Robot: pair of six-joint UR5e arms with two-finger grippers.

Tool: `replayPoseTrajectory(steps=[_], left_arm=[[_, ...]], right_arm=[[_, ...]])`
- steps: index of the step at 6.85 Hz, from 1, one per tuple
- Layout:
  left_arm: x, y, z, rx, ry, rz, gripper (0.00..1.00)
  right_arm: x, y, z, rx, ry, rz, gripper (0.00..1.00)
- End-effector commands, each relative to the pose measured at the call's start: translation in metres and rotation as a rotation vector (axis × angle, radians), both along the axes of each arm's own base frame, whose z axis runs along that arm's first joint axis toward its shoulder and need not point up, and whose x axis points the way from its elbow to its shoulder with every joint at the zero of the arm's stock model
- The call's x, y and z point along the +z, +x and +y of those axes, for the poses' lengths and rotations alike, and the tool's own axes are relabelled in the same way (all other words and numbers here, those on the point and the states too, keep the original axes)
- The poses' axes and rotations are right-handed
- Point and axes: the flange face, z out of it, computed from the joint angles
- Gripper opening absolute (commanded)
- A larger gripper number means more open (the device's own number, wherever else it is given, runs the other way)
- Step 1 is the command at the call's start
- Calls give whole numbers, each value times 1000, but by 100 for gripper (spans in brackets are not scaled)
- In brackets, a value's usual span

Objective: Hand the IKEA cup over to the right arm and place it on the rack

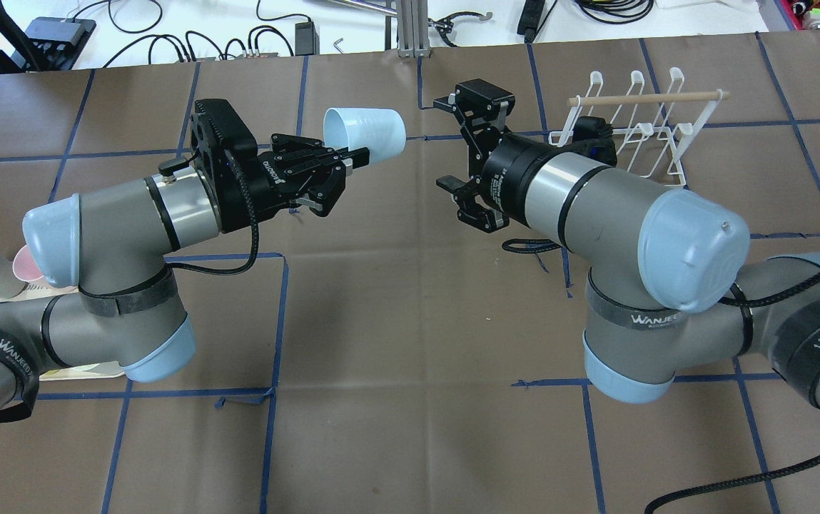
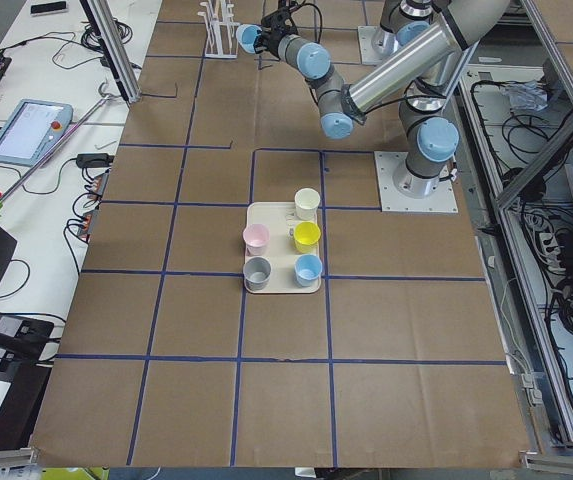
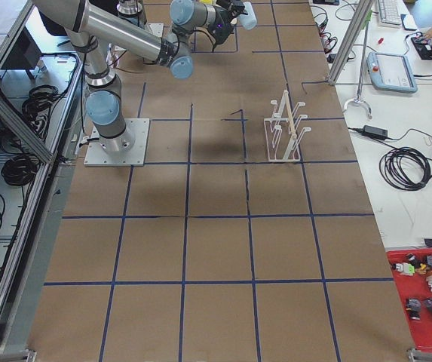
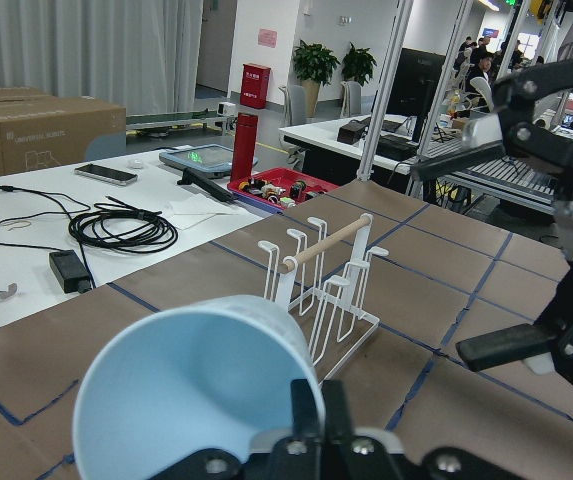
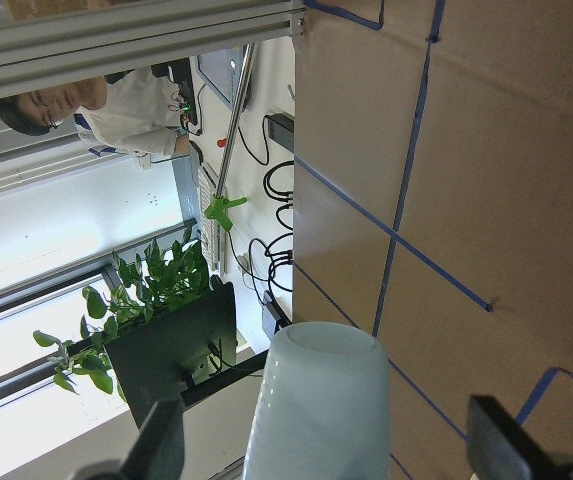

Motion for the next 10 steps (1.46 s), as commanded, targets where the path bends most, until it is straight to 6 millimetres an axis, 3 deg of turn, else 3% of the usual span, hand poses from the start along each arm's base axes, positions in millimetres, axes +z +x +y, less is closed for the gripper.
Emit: replayPoseTrajectory(steps=[1, 8, 10], left_arm=[[0, 0, 0, 1, 1, 1, 0], [0, -1, 0, 3, 9, 4, 0], [0, -1, 0, 4, 8, 4, 0]], right_arm=[[-5, 20, -14, 19, 26, -3, 99], [-20, 68, -55, 56, 76, -4, 99], [-23, 68, -56, 56, 80, -3, 99]])
